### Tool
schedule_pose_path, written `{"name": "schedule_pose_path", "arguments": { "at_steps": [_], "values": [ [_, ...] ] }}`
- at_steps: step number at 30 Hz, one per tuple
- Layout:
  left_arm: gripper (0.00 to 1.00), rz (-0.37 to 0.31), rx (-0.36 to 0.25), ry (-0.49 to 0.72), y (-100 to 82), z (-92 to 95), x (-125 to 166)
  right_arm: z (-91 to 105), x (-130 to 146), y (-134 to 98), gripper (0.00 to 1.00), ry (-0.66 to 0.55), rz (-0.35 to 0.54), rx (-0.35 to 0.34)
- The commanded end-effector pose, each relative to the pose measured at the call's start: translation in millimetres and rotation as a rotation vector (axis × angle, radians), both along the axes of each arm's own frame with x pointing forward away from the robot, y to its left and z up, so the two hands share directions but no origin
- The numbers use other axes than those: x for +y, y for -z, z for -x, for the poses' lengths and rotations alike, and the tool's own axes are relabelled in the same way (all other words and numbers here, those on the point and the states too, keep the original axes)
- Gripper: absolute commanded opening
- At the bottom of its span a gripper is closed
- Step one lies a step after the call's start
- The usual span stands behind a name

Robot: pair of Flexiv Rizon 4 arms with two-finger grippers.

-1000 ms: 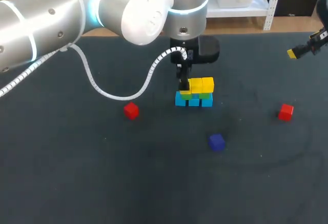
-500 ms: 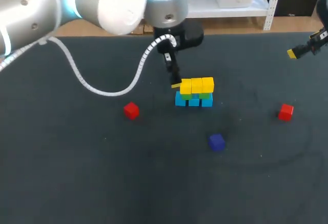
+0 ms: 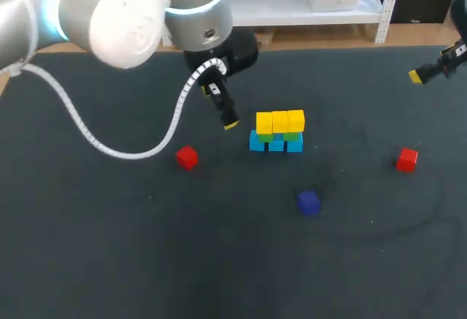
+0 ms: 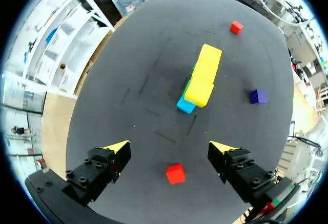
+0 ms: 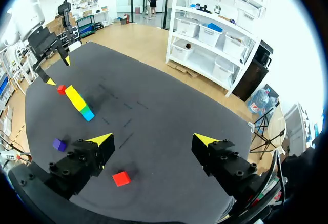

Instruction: Place the blue cubes, place green cubes on the blue cubes, place the yellow cubes on the green cubes, then place the red cubes on the yellow cubes, and place purple cube on the red cubes.

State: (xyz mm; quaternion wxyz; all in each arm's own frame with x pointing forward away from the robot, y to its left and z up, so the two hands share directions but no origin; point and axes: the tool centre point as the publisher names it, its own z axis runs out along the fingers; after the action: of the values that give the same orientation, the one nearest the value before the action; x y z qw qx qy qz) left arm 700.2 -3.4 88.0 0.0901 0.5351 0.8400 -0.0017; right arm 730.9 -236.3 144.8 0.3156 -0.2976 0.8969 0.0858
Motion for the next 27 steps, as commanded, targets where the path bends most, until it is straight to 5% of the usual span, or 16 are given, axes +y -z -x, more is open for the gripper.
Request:
{"name": "schedule_pose_path", "arguments": {
  "at_steps": [1,27],
  "values": [
    [1.00,0.047,-0.008,-0.016,8.0,13.0,14.1,0.5,-0.1,-0.7,1.00,0.001,0.001,0.001],
    [1.00,-0.031,0.121,-0.182,68.7,44.3,61.0,0.5,-0.1,-0.7,1.00,0.001,0.001,0.001]
  ]
}}
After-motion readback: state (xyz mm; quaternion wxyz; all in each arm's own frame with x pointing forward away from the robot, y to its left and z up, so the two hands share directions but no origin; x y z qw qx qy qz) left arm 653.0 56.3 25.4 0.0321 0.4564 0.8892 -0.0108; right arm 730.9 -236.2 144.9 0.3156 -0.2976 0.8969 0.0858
